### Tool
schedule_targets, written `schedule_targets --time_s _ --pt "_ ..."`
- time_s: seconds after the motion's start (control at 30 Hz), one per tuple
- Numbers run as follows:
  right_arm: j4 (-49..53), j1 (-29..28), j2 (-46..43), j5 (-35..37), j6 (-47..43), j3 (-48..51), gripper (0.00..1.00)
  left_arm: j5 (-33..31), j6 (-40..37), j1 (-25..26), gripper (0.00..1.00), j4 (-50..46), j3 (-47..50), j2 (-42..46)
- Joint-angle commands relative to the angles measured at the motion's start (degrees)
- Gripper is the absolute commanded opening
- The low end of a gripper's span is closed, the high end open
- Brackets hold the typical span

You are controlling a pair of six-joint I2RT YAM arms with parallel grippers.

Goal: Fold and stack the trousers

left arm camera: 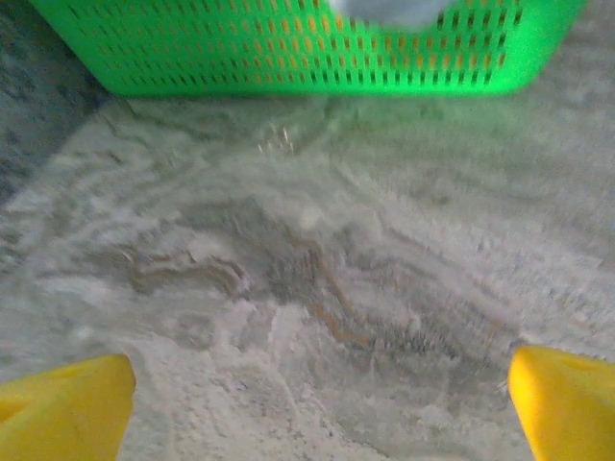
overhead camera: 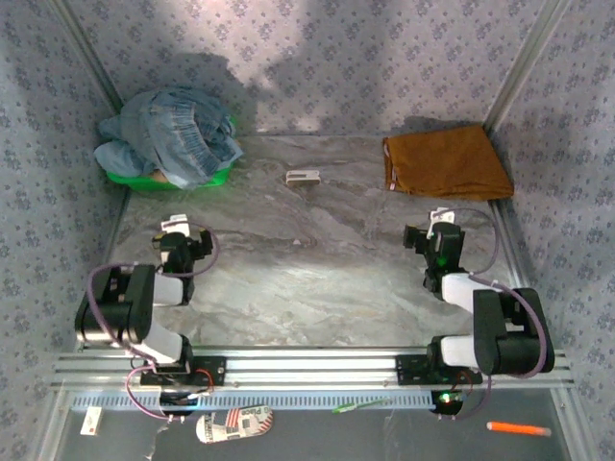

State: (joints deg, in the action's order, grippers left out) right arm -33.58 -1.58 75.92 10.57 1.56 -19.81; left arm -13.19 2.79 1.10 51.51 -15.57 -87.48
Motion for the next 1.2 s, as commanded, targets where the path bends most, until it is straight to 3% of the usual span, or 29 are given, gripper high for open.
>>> schedule_targets --time_s 0.0,0.1,0.17,0.2,0.23,1.17 --pt "-7.69 1.03 2.19 -4.41 -3.84 -0.93 1.00 5.15 -1.40 -0.31 1.00 -2.12 -6.23 0.20" --pt "-16.07 2.43 8.80 -4.56 -2.48 0.55 1.00 7.28 -0.73 -1.36 1.00 -5.21 -8.04 -0.28" --pt "-13.98 2.69 11.47 -4.78 -2.33 -1.98 1.00 7.30 -0.79 -1.37 1.00 -4.38 -7.98 -0.45" --pt "-10.86 3.02 10.78 -5.67 -2.36 -2.99 1.00 7.36 -0.74 -1.45 1.00 -4.52 -7.93 -0.48" --pt "-14.00 3.08 11.57 -5.88 -2.42 -2.25 1.00 7.36 -0.77 -1.42 1.00 -3.75 -7.76 -0.63" --pt "-12.25 2.72 11.18 -5.37 -2.62 -2.75 1.00 8.64 -0.98 -1.75 1.00 -4.55 -7.99 -0.49"
